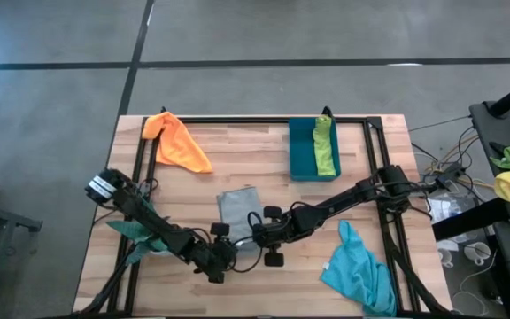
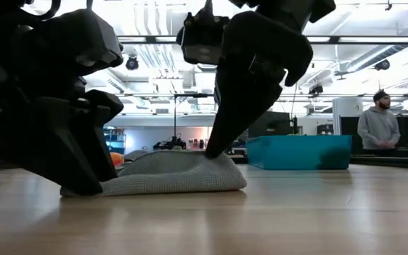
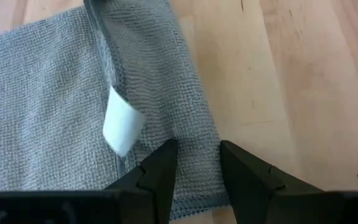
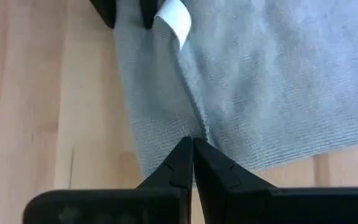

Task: Roll microfiber towels into tight, uniform cylinder then place into a basket
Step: Roll the gray towel

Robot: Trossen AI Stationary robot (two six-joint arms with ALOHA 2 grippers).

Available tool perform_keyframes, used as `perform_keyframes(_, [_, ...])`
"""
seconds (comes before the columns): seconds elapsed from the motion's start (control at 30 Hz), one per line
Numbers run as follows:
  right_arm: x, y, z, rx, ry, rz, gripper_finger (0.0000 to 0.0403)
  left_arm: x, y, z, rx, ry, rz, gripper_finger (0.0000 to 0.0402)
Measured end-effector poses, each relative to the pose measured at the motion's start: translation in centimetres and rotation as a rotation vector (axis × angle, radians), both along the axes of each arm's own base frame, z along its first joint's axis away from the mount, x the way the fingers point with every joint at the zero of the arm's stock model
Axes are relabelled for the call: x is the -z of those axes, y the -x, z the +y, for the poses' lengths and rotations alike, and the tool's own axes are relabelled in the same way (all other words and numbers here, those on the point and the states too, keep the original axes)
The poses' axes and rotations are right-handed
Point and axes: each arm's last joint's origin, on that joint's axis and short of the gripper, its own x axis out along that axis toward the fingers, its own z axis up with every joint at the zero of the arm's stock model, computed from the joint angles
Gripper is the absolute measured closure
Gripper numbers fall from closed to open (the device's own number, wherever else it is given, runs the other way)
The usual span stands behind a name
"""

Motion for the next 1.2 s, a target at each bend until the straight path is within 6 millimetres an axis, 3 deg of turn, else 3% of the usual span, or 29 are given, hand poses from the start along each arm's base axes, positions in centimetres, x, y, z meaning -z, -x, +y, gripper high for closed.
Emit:
perform_keyframes(0.17, [2.2,-0.1,-0.1,0.016,0.047,0.04,0.0394,-0.9,0.4,0.2,-0.016,0.02,-0.004,0.0288])
perform_keyframes(0.33, [2.6,-0.2,-0.1,0.021,0.059,0.042,0.0394,-1.1,0.4,0.3,-0.02,0.021,-0.008,0.0275])
perform_keyframes(0.47, [1.3,0.2,0.0,0.004,0.065,0.027,0.0394,-1.3,0.4,0.3,-0.022,0.023,-0.017,0.026])
perform_keyframes(0.57, [-1.3,0.7,0.4,-0.033,0.06,-0.042,0.0394,-2.0,0.4,0.3,-0.032,0.029,-0.05,0.0245])
perform_keyframes(0.67, [-3.3,1.6,1.9,-0.177,0.106,-0.105,0.0394,-2.6,0.5,0.4,-0.024,0.018,-0.064,0.022])
perform_keyframes(0.77, [-3.4,2.8,3.9,-0.329,0.158,-0.11,0.0389,-3.2,0.7,0.0,0.043,0.025,-0.066,0.0189])
perform_keyframes(0.93, [-1.7,4.2,6.3,-0.416,0.174,-0.119,0.0347,-4.7,1.3,-2.6,0.111,-0.016,-0.14,0.017])
perform_keyframes(1.07, [-0.4,4.0,6.9,-0.382,0.209,-0.168,0.0295,-3.8,2.1,-3.2,0.057,-0.227,-0.168,0.0169])
perform_keyframes(1.2, [0.2,3.7,6.7,-0.353,0.291,-0.184,0.0248,-3.0,2.0,-3.3,0.049,-0.258,-0.16,0.0169])
